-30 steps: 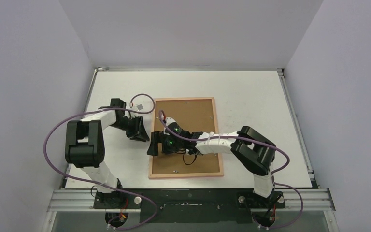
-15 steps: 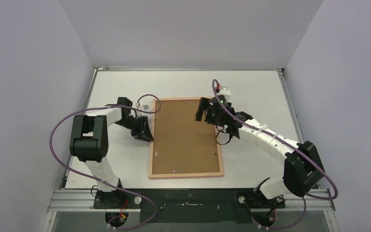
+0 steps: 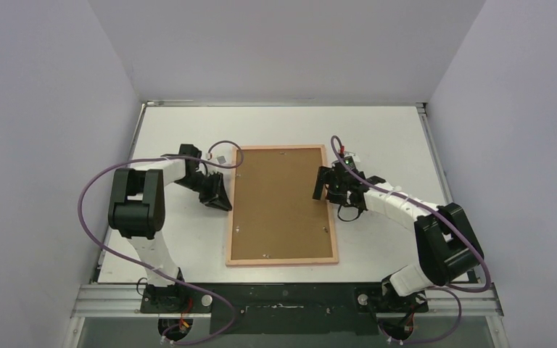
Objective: Put the photo into the frame
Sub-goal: Install the photo frame at the center of the board.
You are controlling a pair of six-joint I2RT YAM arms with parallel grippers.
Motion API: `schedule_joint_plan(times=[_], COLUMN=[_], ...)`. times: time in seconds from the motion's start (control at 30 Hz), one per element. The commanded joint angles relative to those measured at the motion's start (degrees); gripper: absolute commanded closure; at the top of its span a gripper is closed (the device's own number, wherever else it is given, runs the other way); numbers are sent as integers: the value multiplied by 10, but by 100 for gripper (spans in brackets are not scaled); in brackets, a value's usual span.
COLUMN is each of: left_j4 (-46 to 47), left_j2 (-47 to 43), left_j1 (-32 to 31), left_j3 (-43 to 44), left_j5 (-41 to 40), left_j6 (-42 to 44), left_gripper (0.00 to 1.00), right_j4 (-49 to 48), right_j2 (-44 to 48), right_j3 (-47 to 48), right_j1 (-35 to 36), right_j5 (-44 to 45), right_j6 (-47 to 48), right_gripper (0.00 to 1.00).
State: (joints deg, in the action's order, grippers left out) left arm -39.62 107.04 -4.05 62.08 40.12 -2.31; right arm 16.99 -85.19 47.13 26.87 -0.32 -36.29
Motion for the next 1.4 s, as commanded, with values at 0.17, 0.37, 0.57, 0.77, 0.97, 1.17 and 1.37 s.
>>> schedule_joint_plan(times=[0.17, 0.37, 0.57, 0.77, 0.97, 1.17, 1.37], left_j4=[38, 54, 72, 83, 68, 46, 45], left_j2=[22, 37, 68, 91, 44, -13, 16], left_j1=[-6, -7, -7, -7, 4, 7, 5], left_j3=[45, 61, 103, 150, 123, 78, 57], left_j5=[-5, -6, -7, -6, 9, 24, 12], left_j6=[-17, -35, -61, -87, -86, -66, -49], left_gripper=[88, 89, 90, 90, 81, 75, 79], right_j4=[-114, -145, -145, -112, -56, -58, -133], right_j2=[-47, -79, -135, -189, -120, -24, -53], right_j3=[-25, 6, 100, 184, 172, 132, 123], right_j1=[-39, -44, -44, -44, -31, 40, 150], right_j5=[-119, -146, -152, -121, -4, 58, -26], right_j6=[-20, -41, -49, -38, -34, -30, -18], right_gripper=[2, 5, 6, 0, 10, 10, 10])
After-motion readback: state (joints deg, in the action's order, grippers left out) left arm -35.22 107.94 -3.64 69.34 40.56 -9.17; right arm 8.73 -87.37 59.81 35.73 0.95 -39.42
